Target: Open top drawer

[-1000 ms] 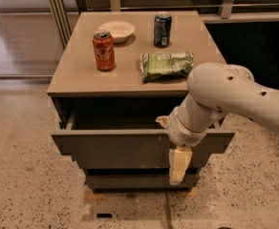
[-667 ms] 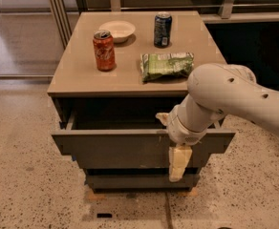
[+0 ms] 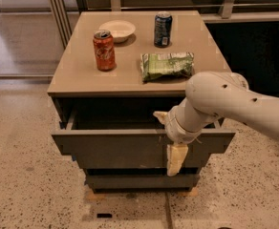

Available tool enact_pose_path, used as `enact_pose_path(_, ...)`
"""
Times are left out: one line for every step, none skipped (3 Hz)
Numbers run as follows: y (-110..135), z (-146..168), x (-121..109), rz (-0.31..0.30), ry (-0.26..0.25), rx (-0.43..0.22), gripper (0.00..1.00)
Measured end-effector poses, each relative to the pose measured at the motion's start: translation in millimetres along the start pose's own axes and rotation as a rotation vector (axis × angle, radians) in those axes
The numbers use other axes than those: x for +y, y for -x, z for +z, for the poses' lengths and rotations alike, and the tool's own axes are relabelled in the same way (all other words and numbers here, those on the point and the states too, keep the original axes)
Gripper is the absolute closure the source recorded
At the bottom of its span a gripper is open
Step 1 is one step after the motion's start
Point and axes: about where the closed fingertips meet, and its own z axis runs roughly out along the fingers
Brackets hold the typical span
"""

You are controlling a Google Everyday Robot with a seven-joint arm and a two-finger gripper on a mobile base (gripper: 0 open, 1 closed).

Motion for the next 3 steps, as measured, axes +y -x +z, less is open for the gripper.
enact_pose_path(-5,17,-12,-0.015,0.007,-0.005,0.00)
enact_pose_path(-11,39,-24,-0.011,0.042,0.001,0.00)
enact_pose_path(-14,50,-29,0.000,0.070,0.006,0.00)
